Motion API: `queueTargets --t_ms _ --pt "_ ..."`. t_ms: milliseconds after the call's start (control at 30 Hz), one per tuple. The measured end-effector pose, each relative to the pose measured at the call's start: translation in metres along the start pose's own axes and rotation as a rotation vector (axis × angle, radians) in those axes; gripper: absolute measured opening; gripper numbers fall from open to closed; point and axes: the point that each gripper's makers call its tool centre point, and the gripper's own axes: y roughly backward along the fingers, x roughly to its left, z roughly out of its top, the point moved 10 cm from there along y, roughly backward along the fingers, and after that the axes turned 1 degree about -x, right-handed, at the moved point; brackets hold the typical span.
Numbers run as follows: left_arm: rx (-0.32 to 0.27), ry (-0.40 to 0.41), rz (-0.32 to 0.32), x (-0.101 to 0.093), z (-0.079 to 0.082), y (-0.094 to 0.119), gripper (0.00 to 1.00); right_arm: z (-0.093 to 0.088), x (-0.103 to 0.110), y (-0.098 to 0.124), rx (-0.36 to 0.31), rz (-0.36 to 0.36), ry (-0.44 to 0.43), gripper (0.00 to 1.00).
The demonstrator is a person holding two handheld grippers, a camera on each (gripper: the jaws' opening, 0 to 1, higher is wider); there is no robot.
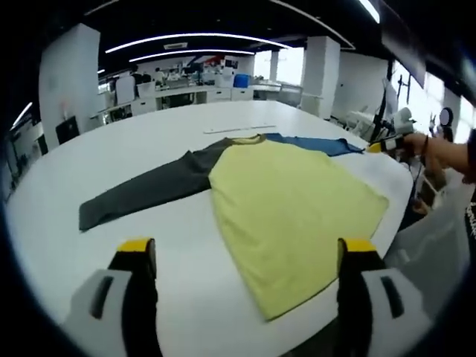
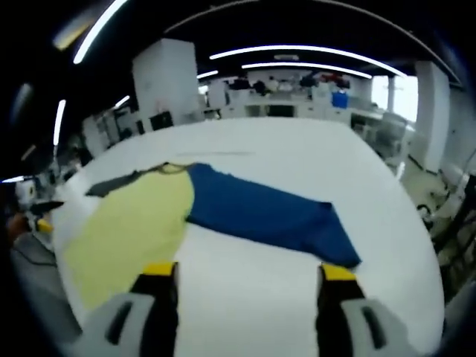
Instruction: Fold the garment on the visible template until the final outline fits inside the template.
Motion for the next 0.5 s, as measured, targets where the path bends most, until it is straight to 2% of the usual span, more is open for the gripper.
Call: queueTargets --t_ms 100,133,267,333,400,500 --pt "-0.011 -0.003 0.002 0.0 0.001 0.0 0.99 0.004 -0.008 -0.003 -0.013 -0.01 0.029 0.7" --pt "-0.012 -0.004 0.002 0.001 0.0 -0.001 0.99 0.006 -0.018 -0.008 -0.03 -0.026 0.083 0.67" --pt "0.006 -0.007 -0.001 -0.001 0.0 -0.003 0.99 0.006 -0.031 -0.016 -0.007 -0.048 0.115 0.56" --pt "0.01 -0.013 -0.003 -0.002 0.0 -0.003 0.99 0.006 -0.036 -0.019 0.011 -0.05 0.142 0.51" --pt "-0.001 -0.008 0.004 -0.003 0.001 -0.004 0.99 0.005 -0.048 -0.026 0.066 -0.064 0.167 0.47" --pt "-0.04 0.001 0.006 -0.004 0.006 -0.003 0.99 0.001 -0.054 -0.033 0.09 -0.059 0.159 0.43"
